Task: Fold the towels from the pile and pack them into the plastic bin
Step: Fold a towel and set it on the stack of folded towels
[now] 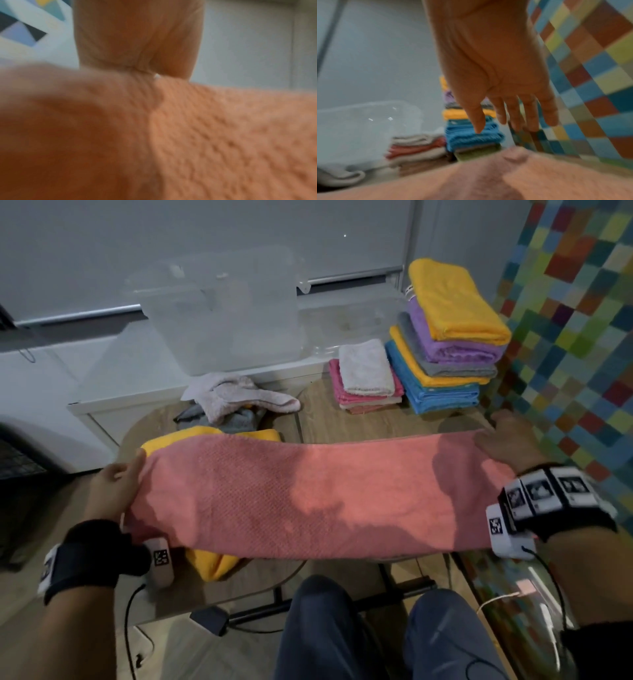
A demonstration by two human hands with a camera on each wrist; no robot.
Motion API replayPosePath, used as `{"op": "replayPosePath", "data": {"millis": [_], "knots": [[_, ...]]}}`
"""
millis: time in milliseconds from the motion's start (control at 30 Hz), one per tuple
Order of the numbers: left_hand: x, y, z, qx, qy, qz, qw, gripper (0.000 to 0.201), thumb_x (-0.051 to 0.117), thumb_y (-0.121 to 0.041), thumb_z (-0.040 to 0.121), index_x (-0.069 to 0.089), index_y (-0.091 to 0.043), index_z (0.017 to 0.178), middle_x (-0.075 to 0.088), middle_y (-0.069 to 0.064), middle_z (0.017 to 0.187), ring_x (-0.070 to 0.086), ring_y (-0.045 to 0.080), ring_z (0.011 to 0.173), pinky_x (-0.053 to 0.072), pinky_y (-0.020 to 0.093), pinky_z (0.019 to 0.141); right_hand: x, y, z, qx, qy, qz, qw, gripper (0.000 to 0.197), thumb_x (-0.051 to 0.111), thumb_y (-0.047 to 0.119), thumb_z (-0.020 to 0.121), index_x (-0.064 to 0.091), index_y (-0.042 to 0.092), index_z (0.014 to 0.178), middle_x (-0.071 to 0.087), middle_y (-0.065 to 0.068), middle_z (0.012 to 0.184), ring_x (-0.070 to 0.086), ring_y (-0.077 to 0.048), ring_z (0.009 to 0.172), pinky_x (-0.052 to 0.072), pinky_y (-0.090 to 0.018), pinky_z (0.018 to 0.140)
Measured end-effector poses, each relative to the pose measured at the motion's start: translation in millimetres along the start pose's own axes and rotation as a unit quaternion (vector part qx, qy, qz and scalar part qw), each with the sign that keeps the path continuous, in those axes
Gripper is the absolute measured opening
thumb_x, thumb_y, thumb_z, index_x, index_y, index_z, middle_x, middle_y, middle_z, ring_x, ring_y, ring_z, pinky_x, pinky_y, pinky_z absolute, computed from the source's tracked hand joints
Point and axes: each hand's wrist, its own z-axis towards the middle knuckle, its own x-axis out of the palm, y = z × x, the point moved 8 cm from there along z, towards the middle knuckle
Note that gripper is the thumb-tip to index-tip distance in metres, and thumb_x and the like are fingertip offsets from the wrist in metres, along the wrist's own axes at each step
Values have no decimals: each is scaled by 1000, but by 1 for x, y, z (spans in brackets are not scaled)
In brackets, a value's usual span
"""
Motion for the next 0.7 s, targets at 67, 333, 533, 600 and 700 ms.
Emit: {"op": "replayPosePath", "data": {"millis": [67,333,533,600,700], "knots": [[-7,22,-13,-61,17,-117,991,53,43,-58,89,61,-9,97,61,10,87,58,24,78,44,35,71,7,5,-28,-37,24,-20,999,33,49,16,92,54,-2,119,54,-27,123,52,-39,112,43,-40,94],[-17,52,-76,-44,26,-131,990,29,60,-35,88,55,-12,70,54,3,55,50,16,48,38,20,44,85,19,-126,-147,100,-32,984,45,34,30,100,32,27,144,19,2,156,9,-19,145,2,-44,116],[-32,17,-104,85,-100,-151,980,24,50,-19,96,47,-20,72,48,1,65,47,1,51,41,17,49,83,10,-125,-169,59,-87,980,48,22,38,101,23,30,148,14,6,158,5,-16,146,-1,-41,117],[-33,12,-106,104,-112,-160,975,21,48,-21,97,47,-26,76,50,-4,71,47,0,58,41,15,52,82,6,-123,-172,61,-92,979,48,21,38,101,22,30,148,13,6,158,5,-15,146,0,-41,117],[-35,9,-107,119,-122,-154,973,20,50,-17,96,50,-24,77,52,-6,72,47,-2,62,39,8,52,80,-1,-120,-177,64,-92,978,48,21,40,101,23,30,148,14,7,158,6,-15,146,0,-41,117]]}}
